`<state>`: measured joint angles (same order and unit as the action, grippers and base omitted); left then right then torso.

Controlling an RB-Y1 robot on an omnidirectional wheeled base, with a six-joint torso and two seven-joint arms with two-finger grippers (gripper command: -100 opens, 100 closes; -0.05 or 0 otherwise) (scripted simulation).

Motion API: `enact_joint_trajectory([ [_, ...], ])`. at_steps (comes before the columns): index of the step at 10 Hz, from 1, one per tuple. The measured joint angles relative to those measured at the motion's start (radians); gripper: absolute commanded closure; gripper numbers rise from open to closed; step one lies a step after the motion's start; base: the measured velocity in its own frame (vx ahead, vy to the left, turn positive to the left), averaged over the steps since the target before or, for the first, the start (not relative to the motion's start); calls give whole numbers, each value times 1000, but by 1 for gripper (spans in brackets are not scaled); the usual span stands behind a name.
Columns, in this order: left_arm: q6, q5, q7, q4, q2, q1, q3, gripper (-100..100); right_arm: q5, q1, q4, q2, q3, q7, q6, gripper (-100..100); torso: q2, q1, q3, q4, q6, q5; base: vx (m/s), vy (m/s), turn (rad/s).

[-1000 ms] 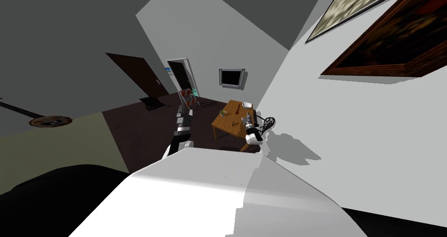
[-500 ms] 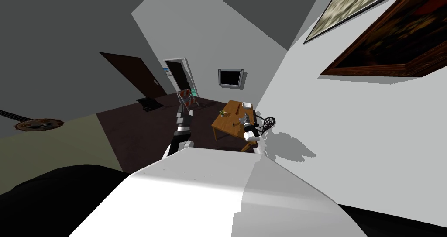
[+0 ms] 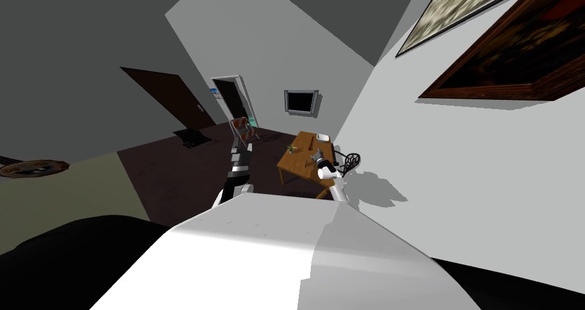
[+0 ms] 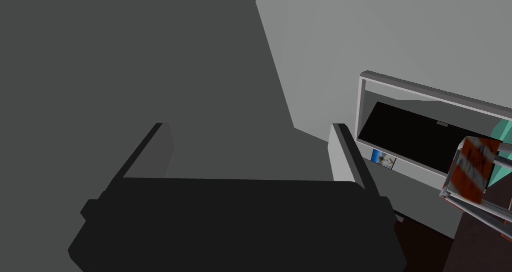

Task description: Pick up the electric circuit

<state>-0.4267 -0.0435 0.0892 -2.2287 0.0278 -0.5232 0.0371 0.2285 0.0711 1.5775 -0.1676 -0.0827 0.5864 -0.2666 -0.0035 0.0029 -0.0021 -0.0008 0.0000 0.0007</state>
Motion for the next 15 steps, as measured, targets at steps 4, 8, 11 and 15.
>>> enact_joint_trajectory([
  [4,0,0,0,0,0,0,0,0,28,82,-114,-10,0,115,-88,-100,0,0,0,0,0,0,40,48,-39],
  [8,0,0,0,0,0,0,0,0,50,159,-232,-20,2,228,-170,-100,0,0,0,0,0,0,39,52,-41],
  [11,0,0,0,0,0,0,0,0,78,213,-318,-40,3,311,-232,-100,1,0,0,0,0,0,40,58,-39],
  [15,0,0,0,0,0,0,0,0,103,291,-449,-58,8,420,-311,-100,1,0,0,0,0,0,34,48,-25],
])
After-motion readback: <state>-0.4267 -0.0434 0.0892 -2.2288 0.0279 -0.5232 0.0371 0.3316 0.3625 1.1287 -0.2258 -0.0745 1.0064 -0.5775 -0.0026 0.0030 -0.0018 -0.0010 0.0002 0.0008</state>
